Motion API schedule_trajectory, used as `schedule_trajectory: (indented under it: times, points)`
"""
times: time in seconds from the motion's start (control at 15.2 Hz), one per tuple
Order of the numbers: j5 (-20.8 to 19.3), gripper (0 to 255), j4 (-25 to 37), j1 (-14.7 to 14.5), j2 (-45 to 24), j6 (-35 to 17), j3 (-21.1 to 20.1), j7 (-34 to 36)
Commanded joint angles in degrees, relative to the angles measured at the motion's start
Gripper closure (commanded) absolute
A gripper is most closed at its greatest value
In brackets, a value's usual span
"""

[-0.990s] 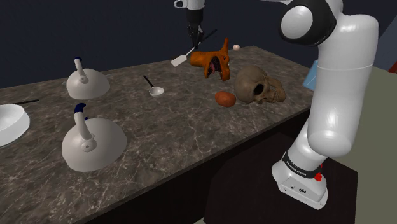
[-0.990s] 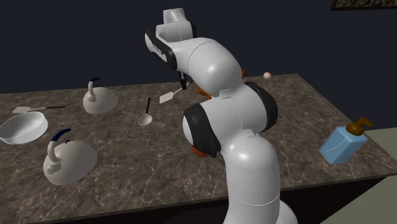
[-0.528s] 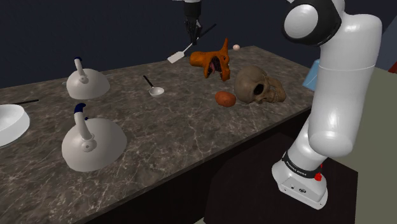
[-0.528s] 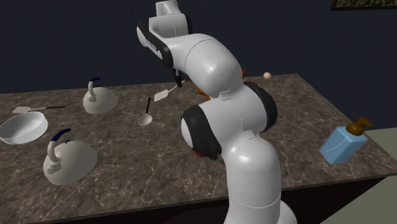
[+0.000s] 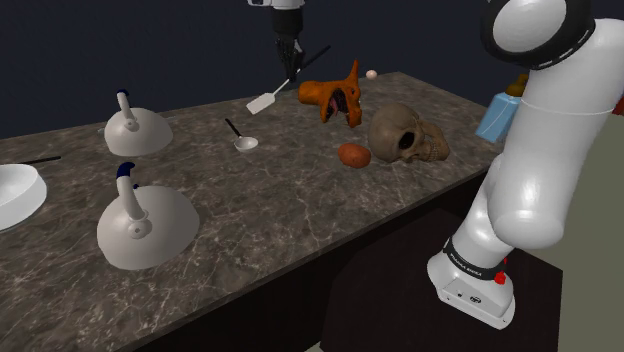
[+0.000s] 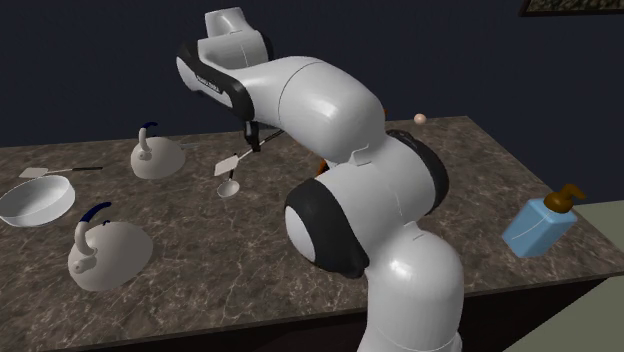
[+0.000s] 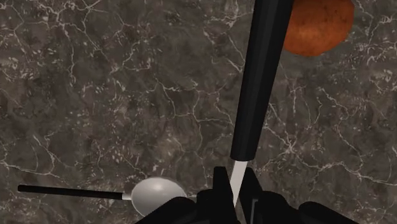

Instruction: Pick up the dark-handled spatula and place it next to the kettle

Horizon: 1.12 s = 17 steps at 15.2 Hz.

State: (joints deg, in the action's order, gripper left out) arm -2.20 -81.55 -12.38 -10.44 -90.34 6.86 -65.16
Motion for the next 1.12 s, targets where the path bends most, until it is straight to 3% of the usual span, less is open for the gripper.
schedule_trajectory:
  times: [0.0, 1.06]
  points:
    - [-0.3, 255, -2.4, -1.8, 1.9, -0.3, -1.1, 3.0]
    - [-0.7, 255, -5.6, -13.1, 4.0, -0.4, -10.0, 23.2]
